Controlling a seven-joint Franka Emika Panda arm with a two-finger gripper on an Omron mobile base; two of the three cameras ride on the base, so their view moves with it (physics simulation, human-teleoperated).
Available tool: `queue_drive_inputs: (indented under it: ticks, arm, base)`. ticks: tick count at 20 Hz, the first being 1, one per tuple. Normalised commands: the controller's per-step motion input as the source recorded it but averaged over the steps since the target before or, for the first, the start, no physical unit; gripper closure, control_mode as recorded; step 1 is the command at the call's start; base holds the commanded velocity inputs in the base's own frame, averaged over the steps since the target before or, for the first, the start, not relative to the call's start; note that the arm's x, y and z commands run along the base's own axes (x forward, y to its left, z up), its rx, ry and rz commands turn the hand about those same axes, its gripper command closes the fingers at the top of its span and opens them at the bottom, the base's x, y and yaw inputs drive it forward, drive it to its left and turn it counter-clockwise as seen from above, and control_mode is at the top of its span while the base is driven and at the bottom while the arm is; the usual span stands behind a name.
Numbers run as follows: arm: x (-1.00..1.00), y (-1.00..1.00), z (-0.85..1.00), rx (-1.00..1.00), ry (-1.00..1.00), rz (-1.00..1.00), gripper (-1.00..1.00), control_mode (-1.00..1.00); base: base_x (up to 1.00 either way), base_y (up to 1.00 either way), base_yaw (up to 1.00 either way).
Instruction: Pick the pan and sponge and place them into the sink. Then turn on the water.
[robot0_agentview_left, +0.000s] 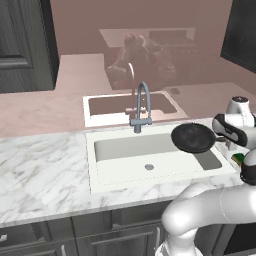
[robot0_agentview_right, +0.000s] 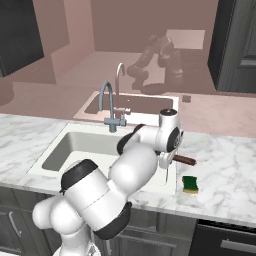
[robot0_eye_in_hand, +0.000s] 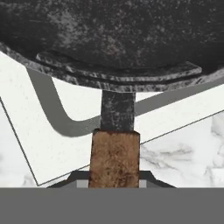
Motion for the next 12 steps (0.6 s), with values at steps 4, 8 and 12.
queue_drive_inputs:
  ticks: [4,8,12]
  arm:
    - [0.02,0.45,-0.14,0.00,0.03,0.10,1.00,-1.00]
    - [0.00,0.44,-0.08,-0.02,0.07,0.10,1.00,-1.00]
    - [0.00,0.40,-0.06,-0.02,0.10,0.10,1.00,-1.00]
  base:
    - [0.00,0.00,0.00]
    - [0.00,0.00,0.00]
    - [0.00,0.00,0.00]
